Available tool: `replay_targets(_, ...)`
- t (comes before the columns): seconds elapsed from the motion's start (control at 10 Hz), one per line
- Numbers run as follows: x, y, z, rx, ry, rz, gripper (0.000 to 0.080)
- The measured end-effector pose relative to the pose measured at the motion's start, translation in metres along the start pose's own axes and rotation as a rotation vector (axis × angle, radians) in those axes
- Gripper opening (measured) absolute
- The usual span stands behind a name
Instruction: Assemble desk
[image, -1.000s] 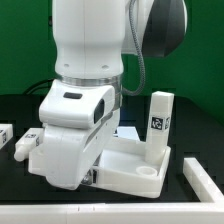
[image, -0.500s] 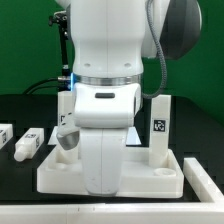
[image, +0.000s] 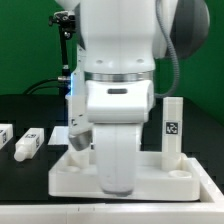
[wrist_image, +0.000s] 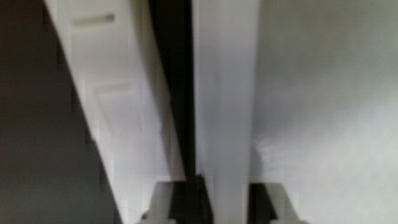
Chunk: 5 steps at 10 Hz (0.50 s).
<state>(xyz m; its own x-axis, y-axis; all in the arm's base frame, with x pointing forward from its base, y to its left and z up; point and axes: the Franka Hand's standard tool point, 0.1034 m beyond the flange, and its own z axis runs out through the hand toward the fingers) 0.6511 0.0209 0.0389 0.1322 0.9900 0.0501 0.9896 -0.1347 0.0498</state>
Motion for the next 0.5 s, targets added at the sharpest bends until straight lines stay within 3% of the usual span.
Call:
replay_targets(0.2,0.009,-0.003,0.007,-0.002,-0.007,-0.02,0.006)
replay_targets(0.4,0.003,-0.003,0.01,-0.044,-0.015,-0.055,0.0059)
replay_targets(0.5,-0.002,-0.003,0.01,-0.045,-0.022,-0.069,0.0056)
